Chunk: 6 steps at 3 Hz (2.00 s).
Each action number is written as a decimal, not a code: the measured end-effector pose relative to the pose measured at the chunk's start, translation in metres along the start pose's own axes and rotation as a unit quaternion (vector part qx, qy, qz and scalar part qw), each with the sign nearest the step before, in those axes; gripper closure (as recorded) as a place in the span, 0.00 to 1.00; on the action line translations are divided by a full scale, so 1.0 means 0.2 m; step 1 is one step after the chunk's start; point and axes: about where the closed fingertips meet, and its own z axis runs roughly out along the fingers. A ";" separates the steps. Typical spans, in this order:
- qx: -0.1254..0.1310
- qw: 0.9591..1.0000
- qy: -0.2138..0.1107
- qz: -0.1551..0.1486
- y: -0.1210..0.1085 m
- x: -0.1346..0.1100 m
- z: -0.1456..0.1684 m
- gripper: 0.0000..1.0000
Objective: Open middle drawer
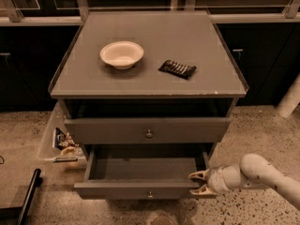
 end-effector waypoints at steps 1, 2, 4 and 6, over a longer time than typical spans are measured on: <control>0.000 1.000 0.000 0.000 0.00 0.00 0.00 0.62; 0.000 1.000 0.000 0.000 0.00 -0.01 0.01 0.39; -0.004 0.999 -0.029 0.012 0.13 0.02 0.00 0.65; -0.008 0.999 -0.030 0.011 0.20 0.02 -0.04 1.00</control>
Offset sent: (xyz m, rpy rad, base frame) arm -0.0054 -0.0002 -0.0051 0.0448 0.0154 0.0139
